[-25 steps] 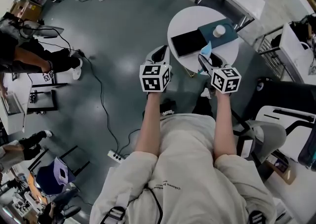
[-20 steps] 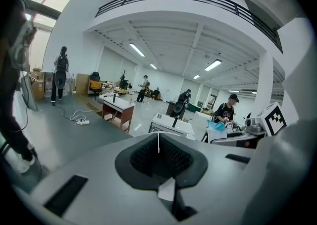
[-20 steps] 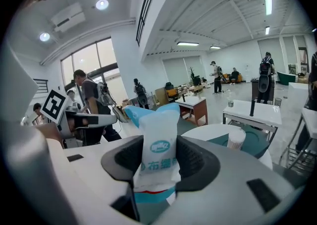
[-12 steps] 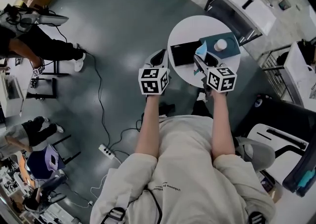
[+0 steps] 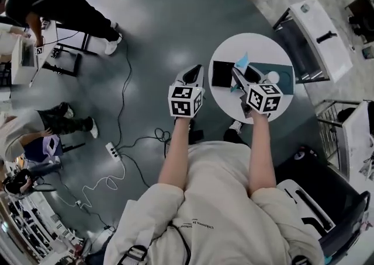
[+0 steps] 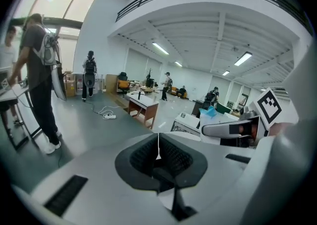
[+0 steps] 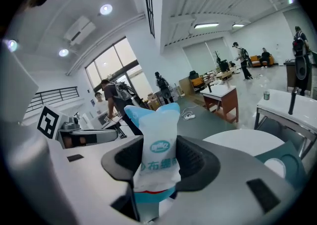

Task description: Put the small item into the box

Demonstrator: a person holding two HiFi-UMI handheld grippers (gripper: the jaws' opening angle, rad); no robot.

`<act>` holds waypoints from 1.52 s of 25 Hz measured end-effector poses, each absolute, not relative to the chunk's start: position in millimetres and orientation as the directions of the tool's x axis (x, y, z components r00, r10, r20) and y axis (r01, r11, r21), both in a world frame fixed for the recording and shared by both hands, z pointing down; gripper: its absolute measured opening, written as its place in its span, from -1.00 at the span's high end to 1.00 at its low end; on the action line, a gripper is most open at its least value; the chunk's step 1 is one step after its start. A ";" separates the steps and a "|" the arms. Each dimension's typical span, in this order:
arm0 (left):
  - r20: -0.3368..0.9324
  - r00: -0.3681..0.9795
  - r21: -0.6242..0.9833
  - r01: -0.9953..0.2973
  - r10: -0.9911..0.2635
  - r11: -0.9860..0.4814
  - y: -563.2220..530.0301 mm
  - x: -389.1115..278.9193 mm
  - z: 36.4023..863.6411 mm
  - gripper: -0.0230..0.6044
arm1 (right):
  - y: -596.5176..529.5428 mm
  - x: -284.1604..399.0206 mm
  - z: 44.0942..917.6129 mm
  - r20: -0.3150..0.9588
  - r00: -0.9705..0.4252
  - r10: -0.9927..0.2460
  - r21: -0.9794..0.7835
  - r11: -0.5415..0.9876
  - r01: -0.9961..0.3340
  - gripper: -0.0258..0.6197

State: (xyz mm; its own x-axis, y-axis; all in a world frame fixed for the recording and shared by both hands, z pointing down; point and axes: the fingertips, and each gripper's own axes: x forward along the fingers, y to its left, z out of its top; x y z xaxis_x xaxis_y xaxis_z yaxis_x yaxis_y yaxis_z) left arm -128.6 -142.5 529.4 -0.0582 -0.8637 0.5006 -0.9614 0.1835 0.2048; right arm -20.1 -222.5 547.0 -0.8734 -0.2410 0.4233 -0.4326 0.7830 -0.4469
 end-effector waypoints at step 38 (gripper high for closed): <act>0.520 -0.397 0.213 -0.797 -0.756 0.565 -82.0 -102.9 564.8 0.86 | -225.7 -46.6 606.0 0.684 -0.702 0.201 -0.131 0.980 0.152 0.24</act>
